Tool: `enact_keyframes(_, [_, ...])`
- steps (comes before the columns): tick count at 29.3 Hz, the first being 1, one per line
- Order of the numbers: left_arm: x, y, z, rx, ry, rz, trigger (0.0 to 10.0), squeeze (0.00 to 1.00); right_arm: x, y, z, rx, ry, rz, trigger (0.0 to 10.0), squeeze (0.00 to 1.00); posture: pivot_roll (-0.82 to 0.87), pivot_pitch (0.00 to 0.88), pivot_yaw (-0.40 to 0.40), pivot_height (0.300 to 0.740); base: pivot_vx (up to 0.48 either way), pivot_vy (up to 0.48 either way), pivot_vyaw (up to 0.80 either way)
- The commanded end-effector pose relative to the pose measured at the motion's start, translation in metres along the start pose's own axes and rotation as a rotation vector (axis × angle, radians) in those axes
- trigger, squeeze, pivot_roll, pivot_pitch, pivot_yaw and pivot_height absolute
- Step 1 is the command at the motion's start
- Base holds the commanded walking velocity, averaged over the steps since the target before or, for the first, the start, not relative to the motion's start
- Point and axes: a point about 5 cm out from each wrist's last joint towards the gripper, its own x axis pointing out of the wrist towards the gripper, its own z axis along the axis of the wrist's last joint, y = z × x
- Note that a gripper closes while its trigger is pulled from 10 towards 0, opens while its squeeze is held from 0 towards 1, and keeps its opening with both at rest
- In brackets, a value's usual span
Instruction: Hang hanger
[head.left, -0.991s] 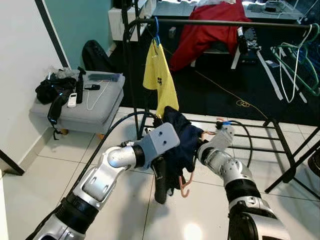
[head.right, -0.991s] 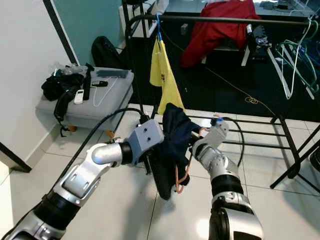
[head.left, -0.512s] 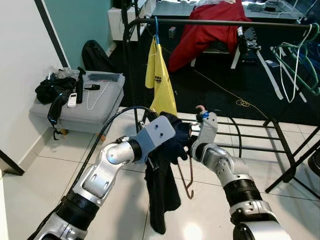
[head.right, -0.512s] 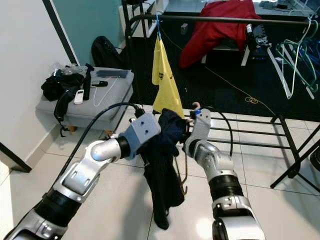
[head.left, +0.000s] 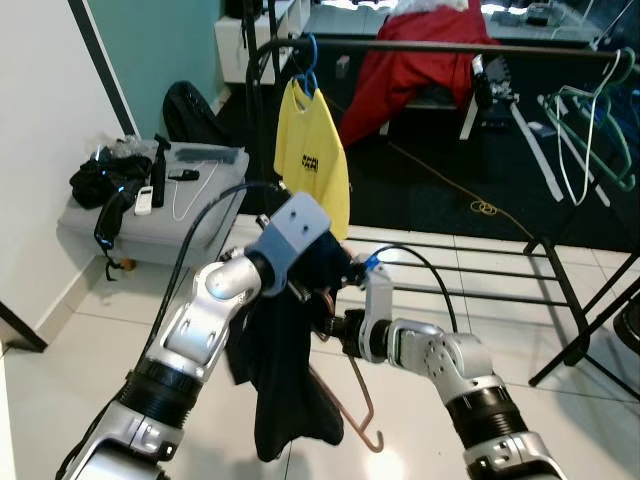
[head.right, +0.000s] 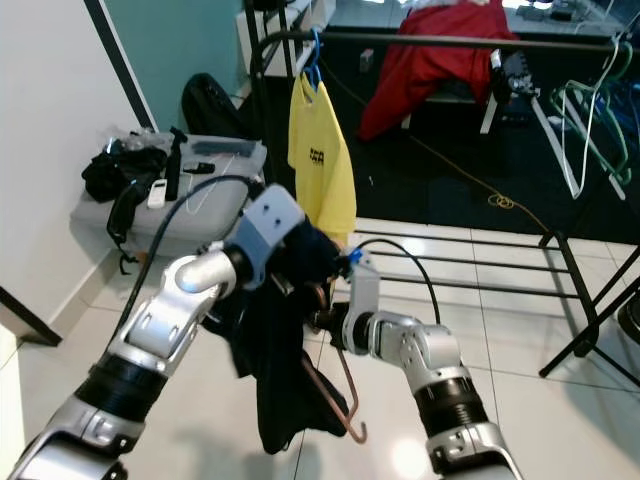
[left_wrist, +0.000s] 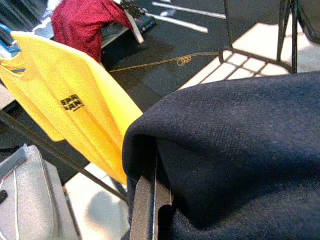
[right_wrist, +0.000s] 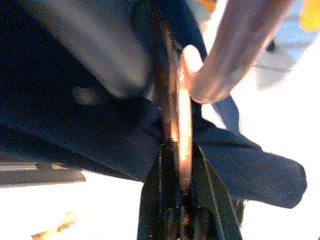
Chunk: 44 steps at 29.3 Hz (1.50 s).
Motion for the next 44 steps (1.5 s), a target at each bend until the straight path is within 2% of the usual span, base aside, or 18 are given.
enact_keyframes(1, [0.001,-0.001,0.006,-0.029,-0.03,-0.029,10.0,0.0,0.0,-0.013,-0.005,0.132,-0.009,-0.046,10.0,0.0,-0.06,0.108,0.023,0.74,0.0,0.0,0.0])
enact_keyframes(3, [-0.002,-0.011,0.01,-0.009,-0.071,-0.144,10.0,0.0,-0.004,-0.017,-0.001,0.244,-0.056,-0.009,10.0,0.0,-0.06,0.108,0.021,0.74,0.0,0.0,0.0])
enact_keyframes(7, [-0.01,-0.026,0.013,-0.003,-0.117,-0.319,10.0,0.0,-0.011,-0.017,0.013,0.343,-0.141,0.087,10.0,0.0,-0.06,0.113,0.022,0.74,0.0,0.0,0.0])
enact_keyframes(16, [-0.013,-0.035,0.006,0.09,-0.068,-0.435,10.0,0.0,-0.017,-0.016,0.025,0.43,-0.179,0.163,10.0,0.0,-0.06,0.112,0.023,0.74,0.0,0.0,0.0])
enact_keyframes(18, [-0.015,-0.04,0.008,0.084,-0.071,-0.485,10.0,0.0,-0.016,-0.026,0.031,0.504,-0.226,0.058,10.0,0.0,-0.06,0.114,0.025,0.74,0.0,0.0,0.0])
enact_keyframes(20, [-0.015,-0.043,0.009,0.082,-0.07,-0.501,10.0,0.0,-0.015,-0.029,0.031,0.497,-0.219,0.038,10.0,0.0,-0.06,0.113,0.025,0.74,0.0,0.0,0.0])
enact_keyframes(21, [-0.014,-0.043,0.01,0.086,-0.067,-0.488,10.0,0.0,-0.015,-0.04,0.029,0.366,-0.214,-0.135,10.0,0.0,-0.06,0.113,0.025,0.74,0.0,0.0,0.0])
enact_keyframes(22, [-0.014,-0.043,0.01,0.086,-0.067,-0.488,10.0,0.0,-0.015,-0.04,0.029,0.366,-0.214,-0.135,10.0,0.0,-0.06,0.113,0.025,0.74,0.0,0.0,0.0])
enact_keyframes(23, [-0.011,-0.04,0.009,0.075,-0.047,-0.431,10.0,0.0,-0.017,-0.048,0.031,0.246,-0.227,-0.241,10.0,0.0,-0.06,0.112,0.024,0.74,0.0,0.0,0.0])
enact_keyframes(24, [-0.011,-0.04,0.009,0.075,-0.047,-0.431,10.0,0.0,-0.017,-0.048,0.031,0.246,-0.227,-0.241,10.0,0.0,-0.06,0.112,0.024,0.74,0.0,0.0,0.0])
enact_keyframes(25, [-0.009,-0.038,0.007,0.061,-0.03,-0.395,10.0,0.0,-0.021,-0.056,0.036,0.098,-0.267,-0.37,10.0,0.0,-0.06,0.113,0.023,0.74,0.0,0.0,0.0])
enact_keyframes(31, [-0.008,-0.038,0.005,0.016,-0.018,-0.359,10.0,0.0,-0.03,-0.058,0.054,-0.041,-0.394,-0.458,10.0,0.0,-0.06,0.111,0.029,0.74,0.0,0.0,0.0])
enact_keyframes(33, [-0.006,-0.042,0.011,-0.04,-0.05,-0.372,10.0,0.0,-0.031,-0.059,0.057,-0.035,-0.387,-0.443,10.0,0.0,-0.06,0.11,0.029,0.74,0.0,0.0,0.0])
enact_keyframes(38, [-0.004,-0.044,0.021,-0.085,-0.101,-0.383,10.0,0.0,-0.031,-0.063,0.057,0.054,-0.379,-0.441,10.0,0.0,-0.06,0.108,0.029,0.74,0.0,0.0,0.0])
enact_keyframes(40, [-0.004,-0.045,0.026,-0.108,-0.128,-0.389,10.0,0.0,-0.032,-0.066,0.058,0.125,-0.395,-0.45,10.0,0.0,-0.06,0.108,0.03,0.74,0.0,0.0,0.0])
enact_keyframes(42, [-0.005,-0.047,0.027,-0.106,-0.13,-0.405,10.0,0.0,-0.031,-0.065,0.059,0.143,-0.399,-0.432,10.0,0.0,-0.06,0.107,0.032,0.74,0.0,0.0,0.0])
enact_keyframes(43, [-0.006,-0.049,0.028,-0.096,-0.128,-0.412,10.0,0.0,-0.031,-0.064,0.06,0.098,-0.392,-0.454,10.0,0.0,-0.06,0.107,0.032,0.74,0.0,0.0,0.0])
enact_keyframes(44, [-0.004,-0.049,0.028,-0.098,-0.12,-0.387,10.0,0.0,-0.024,-0.054,0.057,0.172,-0.352,-0.343,10.0,0.0,-0.06,0.105,0.034,0.74,0.0,0.0,0.0])
